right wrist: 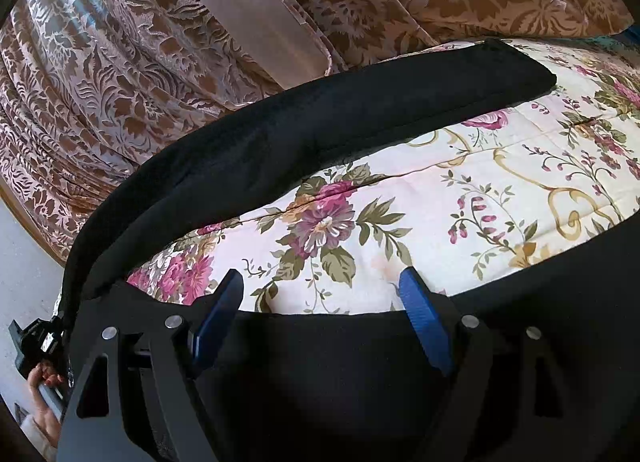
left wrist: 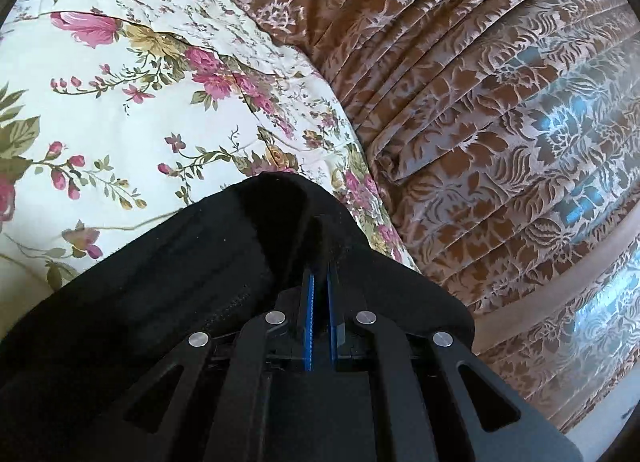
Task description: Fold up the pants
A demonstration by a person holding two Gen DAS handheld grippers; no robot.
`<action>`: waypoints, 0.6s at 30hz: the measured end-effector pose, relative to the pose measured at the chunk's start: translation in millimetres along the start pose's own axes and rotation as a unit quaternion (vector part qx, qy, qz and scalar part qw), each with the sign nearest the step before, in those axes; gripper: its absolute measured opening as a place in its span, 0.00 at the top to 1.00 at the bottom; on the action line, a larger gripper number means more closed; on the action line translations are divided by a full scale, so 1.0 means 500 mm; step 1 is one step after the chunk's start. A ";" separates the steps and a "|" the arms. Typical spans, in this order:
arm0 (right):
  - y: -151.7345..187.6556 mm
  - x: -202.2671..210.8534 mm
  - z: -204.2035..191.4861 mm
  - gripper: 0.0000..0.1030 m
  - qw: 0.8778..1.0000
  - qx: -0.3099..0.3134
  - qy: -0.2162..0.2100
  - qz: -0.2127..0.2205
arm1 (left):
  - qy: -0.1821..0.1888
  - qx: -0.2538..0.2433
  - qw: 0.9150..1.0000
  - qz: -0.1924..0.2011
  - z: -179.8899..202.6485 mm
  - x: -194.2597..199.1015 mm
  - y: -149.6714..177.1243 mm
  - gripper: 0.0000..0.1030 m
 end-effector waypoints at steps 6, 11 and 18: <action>0.011 -0.011 -0.008 0.17 0.999 0.033 0.025 -0.029 | -0.001 -0.013 1.000 -0.008 -0.002 -0.009 0.010 0.96; -0.021 -0.025 -0.078 0.18 0.991 0.106 0.049 -0.060 | 0.010 -0.008 1.000 -0.007 -0.003 -0.005 0.012 0.96; -0.126 -0.113 -0.312 0.16 0.990 0.093 -0.026 -0.099 | 0.019 0.003 1.000 -0.009 -0.003 -0.004 0.012 0.96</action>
Point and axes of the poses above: each gripper's, at about its wrist camera, not at the fingertips, and x roughly against the way its jaws point, z to its right, y to its underside, the point moved 10 cm from there along -x, roughly the way its jaws point, and after that the axes turned 14 degrees about z, right-handed, at the moved point
